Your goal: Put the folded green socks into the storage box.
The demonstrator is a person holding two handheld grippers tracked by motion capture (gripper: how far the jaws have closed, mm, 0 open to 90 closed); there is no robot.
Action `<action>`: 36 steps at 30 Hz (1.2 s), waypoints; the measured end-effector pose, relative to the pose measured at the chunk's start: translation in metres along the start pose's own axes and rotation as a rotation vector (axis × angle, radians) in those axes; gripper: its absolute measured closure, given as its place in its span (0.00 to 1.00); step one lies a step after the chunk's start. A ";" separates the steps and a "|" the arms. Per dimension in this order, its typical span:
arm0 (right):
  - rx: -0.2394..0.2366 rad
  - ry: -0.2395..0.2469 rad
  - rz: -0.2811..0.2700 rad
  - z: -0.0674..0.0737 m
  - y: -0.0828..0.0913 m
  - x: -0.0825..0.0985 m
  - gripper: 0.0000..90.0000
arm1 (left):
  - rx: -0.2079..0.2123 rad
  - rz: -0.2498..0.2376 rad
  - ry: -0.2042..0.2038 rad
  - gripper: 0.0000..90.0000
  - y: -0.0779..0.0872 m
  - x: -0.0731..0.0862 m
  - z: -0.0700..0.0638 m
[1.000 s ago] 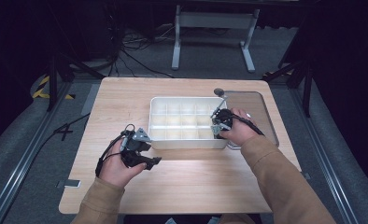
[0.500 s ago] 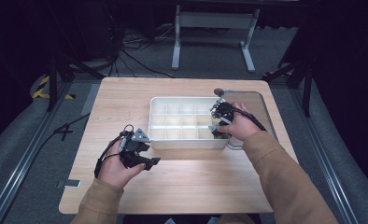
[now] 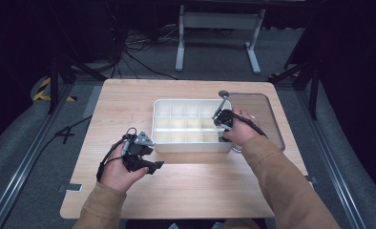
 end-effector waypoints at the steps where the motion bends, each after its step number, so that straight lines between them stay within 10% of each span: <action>1: 0.000 -0.007 0.017 0.001 -0.002 -0.003 0.83 | 0.001 0.001 0.002 0.42 0.000 0.000 0.000; 7: -0.047 -0.075 0.039 -0.002 -0.005 -0.006 0.81 | 0.001 -0.009 0.012 0.42 0.002 0.004 0.001; 18: -0.129 -0.167 -0.170 -0.005 0.020 0.006 0.61 | 0.011 -0.019 0.000 0.42 0.003 -0.001 0.002; 36: -0.184 -0.103 -0.497 0.007 0.087 0.036 0.54 | 0.051 -0.046 0.016 0.42 0.011 -0.005 -0.004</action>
Point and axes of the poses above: each handheld gripper's, and its own axes: y roughly backward along the jaws, x roughly out of its underside, z roughly to its left, the point moved 5 cm from there along -y, roughly forward along the jaws, and after that the axes turned 3 degrees about -y, right-handed, at the moved point
